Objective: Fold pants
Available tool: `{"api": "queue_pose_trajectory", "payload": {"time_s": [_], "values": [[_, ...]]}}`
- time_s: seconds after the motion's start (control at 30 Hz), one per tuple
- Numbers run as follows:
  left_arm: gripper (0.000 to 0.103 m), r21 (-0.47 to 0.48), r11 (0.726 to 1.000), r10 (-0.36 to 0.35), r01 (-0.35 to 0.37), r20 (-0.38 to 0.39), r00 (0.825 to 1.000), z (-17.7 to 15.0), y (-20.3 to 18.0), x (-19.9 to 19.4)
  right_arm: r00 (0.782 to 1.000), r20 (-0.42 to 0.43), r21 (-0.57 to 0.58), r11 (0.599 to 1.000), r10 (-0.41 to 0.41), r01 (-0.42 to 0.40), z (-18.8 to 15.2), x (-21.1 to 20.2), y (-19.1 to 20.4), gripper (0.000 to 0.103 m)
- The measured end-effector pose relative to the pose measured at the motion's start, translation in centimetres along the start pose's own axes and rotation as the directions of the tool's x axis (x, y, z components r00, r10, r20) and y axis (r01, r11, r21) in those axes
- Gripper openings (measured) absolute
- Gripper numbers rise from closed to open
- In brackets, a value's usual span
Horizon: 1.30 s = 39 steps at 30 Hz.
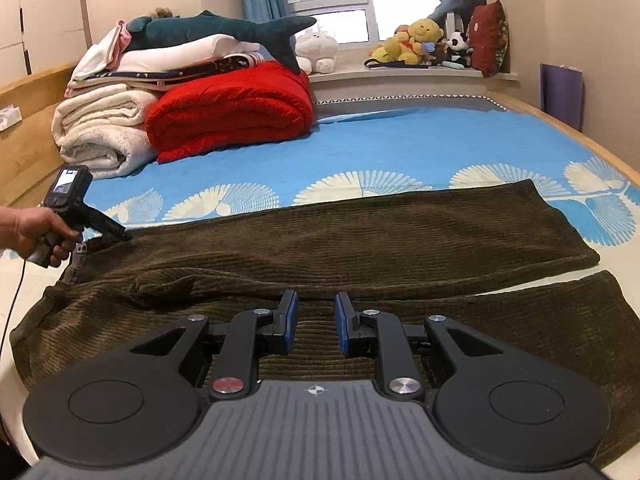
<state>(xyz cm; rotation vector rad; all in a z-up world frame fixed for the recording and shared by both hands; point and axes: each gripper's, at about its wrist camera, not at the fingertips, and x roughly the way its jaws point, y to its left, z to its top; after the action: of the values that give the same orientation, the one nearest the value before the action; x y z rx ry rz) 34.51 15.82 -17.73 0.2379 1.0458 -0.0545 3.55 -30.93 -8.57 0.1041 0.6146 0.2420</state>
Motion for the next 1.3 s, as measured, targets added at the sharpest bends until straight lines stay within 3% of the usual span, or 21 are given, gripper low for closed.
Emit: {"api": "queue_pose_trajectory", "payload": {"time_s": [0.1, 0.17, 0.33, 0.5, 0.6, 0.63, 0.67, 0.73, 0.77, 0.87, 1.07, 1.1, 1.2, 1.3], "values": [[0.011, 0.066, 0.997, 0.032, -0.033, 0.021, 0.999, -0.2, -1.0, -1.5, 1.0, -0.001, -0.014, 1.0, -0.009, 0.009, 0.0, 0.2, 0.1, 0.021], [0.01, 0.062, 0.997, 0.037, -0.041, 0.056, 0.998, -0.5, -1.3, -3.8, 1.0, -0.003, -0.019, 1.0, -0.017, 0.017, 0.0, 0.2, 0.2, 0.021], [0.01, 0.029, 0.999, 0.013, -0.018, 0.182, 0.983, -3.5, -3.1, -13.0, 0.999, 0.001, -0.02, 0.999, -0.038, 0.038, -0.2, 0.2, 0.0, 0.021], [0.009, -0.006, 0.998, -0.055, 0.058, 0.245, 0.968, -13.1, -7.5, -22.2, 0.998, 0.017, -0.005, 0.998, -0.061, 0.061, -0.5, -0.7, -0.3, 0.021], [0.015, -0.04, 0.994, -0.088, 0.101, 0.244, 0.966, -19.8, -9.4, -23.4, 0.997, 0.031, -0.003, 0.998, -0.065, 0.065, -0.8, -1.7, -0.1, 0.021], [0.016, -0.11, 0.986, -0.097, 0.124, 0.222, 0.97, -21.9, -9.2, -23.1, 0.997, 0.034, -0.006, 0.998, -0.066, 0.066, -0.9, -2.0, 0.0, 0.021], [0.019, -0.195, 0.971, -0.096, 0.137, 0.204, 0.974, -23.3, -8.7, -23.0, 0.997, 0.034, -0.011, 0.998, -0.066, 0.066, -1.0, -2.3, 0.2, 0.021], [0.029, -0.417, 0.889, -0.133, 0.19, 0.162, 0.978, -25.9, -6.7, -22.8, 0.997, 0.035, -0.021, 0.998, -0.064, 0.065, -1.5, -3.2, 0.5, 0.021], [0.033, -0.471, 0.857, -0.152, 0.21, 0.159, 0.976, -26.4, -6.0, -22.8, 0.997, 0.036, -0.024, 0.998, -0.063, 0.064, -1.7, -3.6, 0.6, 0.021], [0.059, -0.567, 0.781, -0.205, 0.261, 0.162, 0.965, -27.3, -4.6, -22.4, 0.997, 0.043, -0.035, 0.998, -0.057, 0.059, -2.3, -5.0, 0.9, 0.022], [0.06, -0.725, 0.621, -0.275, 0.298, 0.155, 0.949, -26.3, -2.9, -18.7, 0.996, 0.075, 0.01, 0.999, -0.048, 0.047, -2.0, -6.0, 0.8, 0.023], [0.061, -0.738, 0.606, -0.278, 0.297, 0.153, 0.948, -25.9, -2.8, -18.2, 0.996, 0.078, 0.023, 0.999, -0.048, 0.046, -1.8, -5.9, 0.8, 0.023], [0.062, -0.763, 0.602, -0.226, 0.234, 0.118, 0.967, -24.8, -2.9, -16.8, 0.996, 0.078, 0.086, 0.996, -0.038, 0.031, -1.6, -5.6, 0.0, 0.023], [0.062, -0.793, 0.571, -0.211, 0.213, 0.11, 0.971, -24.6, -2.6, -15.9, 0.997, 0.061, 0.141, 0.99, -0.039, 0.03, -1.4, -4.9, -1.4, 0.023]]}}
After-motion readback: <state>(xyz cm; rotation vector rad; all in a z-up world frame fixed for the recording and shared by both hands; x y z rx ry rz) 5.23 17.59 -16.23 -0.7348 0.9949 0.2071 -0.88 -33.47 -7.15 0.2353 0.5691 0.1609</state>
